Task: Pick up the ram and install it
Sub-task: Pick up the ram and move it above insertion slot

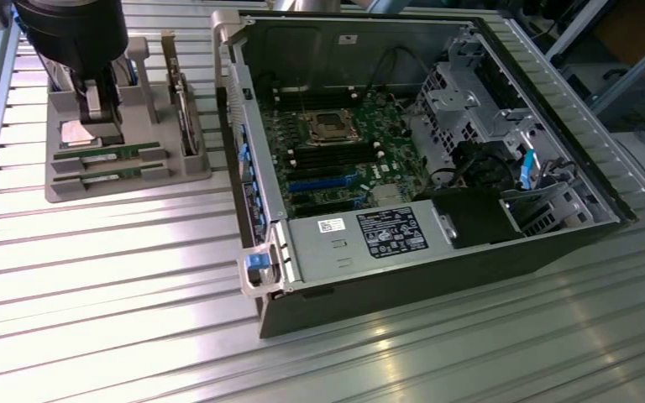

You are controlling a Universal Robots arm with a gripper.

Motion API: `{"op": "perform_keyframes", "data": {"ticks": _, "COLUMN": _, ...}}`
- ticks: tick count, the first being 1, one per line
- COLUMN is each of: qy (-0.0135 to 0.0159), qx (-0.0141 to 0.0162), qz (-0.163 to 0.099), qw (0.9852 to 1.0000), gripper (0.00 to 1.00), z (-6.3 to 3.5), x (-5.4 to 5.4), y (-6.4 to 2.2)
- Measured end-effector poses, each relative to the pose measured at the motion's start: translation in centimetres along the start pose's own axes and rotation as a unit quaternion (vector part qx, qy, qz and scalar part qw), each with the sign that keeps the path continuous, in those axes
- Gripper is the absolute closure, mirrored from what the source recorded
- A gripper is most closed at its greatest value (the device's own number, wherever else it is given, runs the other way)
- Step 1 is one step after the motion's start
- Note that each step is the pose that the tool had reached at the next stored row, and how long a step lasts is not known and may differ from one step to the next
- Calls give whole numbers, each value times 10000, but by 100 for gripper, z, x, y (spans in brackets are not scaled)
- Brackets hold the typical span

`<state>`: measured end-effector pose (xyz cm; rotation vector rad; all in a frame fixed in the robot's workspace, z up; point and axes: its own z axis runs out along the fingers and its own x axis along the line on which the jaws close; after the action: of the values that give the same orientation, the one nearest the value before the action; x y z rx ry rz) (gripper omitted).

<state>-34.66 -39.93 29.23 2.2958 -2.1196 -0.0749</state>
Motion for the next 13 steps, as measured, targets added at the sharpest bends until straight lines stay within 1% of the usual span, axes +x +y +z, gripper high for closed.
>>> {"op": "perform_keyframes", "data": {"ticks": 13, "qy": 0, "qx": 0, "qz": 0, "qw": 10000, "gripper": 64, "z": 92, "x": 3, "y": -4}}
